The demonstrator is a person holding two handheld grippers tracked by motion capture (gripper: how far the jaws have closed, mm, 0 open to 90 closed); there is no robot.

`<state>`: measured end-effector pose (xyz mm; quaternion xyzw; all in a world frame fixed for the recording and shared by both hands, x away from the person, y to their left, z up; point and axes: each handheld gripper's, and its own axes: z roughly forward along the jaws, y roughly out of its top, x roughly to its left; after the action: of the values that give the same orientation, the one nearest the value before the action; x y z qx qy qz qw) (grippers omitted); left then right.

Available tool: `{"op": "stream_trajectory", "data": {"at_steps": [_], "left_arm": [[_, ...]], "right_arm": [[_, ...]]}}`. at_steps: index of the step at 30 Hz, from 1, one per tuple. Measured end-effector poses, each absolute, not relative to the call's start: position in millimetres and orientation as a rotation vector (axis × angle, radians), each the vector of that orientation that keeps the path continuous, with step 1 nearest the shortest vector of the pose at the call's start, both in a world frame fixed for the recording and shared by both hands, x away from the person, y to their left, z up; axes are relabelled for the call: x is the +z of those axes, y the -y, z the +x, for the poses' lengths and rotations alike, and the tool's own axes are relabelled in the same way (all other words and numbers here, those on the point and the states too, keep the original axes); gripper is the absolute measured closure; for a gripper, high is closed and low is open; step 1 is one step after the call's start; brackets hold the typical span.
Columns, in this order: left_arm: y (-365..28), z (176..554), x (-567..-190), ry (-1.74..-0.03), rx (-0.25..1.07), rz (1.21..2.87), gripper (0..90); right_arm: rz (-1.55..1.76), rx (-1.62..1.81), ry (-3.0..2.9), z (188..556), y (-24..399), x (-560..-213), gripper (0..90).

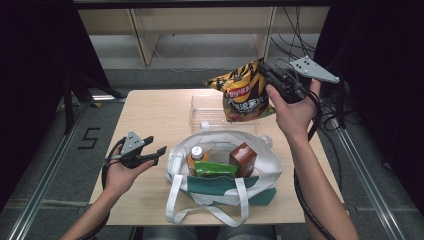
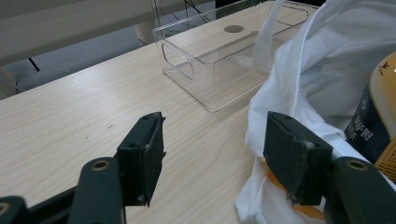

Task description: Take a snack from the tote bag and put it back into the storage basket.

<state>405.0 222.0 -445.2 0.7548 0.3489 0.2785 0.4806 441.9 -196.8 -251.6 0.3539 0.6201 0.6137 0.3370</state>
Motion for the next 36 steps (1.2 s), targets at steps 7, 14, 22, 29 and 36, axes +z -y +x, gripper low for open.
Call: {"op": "stream_trajectory", "data": {"at_steps": [7,14,22,29,36], "left_arm": [[-222,405,-445,-0.849,0.679,1.841,37.7],[-223,406,-446,-0.843,0.678,1.836,37.7],[-223,406,-446,-0.844,0.677,1.835,37.7],[-223,406,-446,-0.849,0.677,1.834,37.6],[-223,405,-446,-0.854,0.681,1.841,37.6]], "right_arm": [[0.923,1.594,-1.615,448,196,-251,90.0],[0.946,1.587,-1.623,455,194,-252,90.0],[0.978,1.586,-1.628,464,192,-255,90.0],[0.982,1.577,-1.639,471,191,-256,90.0],[0.996,1.566,-1.644,479,191,-256,90.0]]}}
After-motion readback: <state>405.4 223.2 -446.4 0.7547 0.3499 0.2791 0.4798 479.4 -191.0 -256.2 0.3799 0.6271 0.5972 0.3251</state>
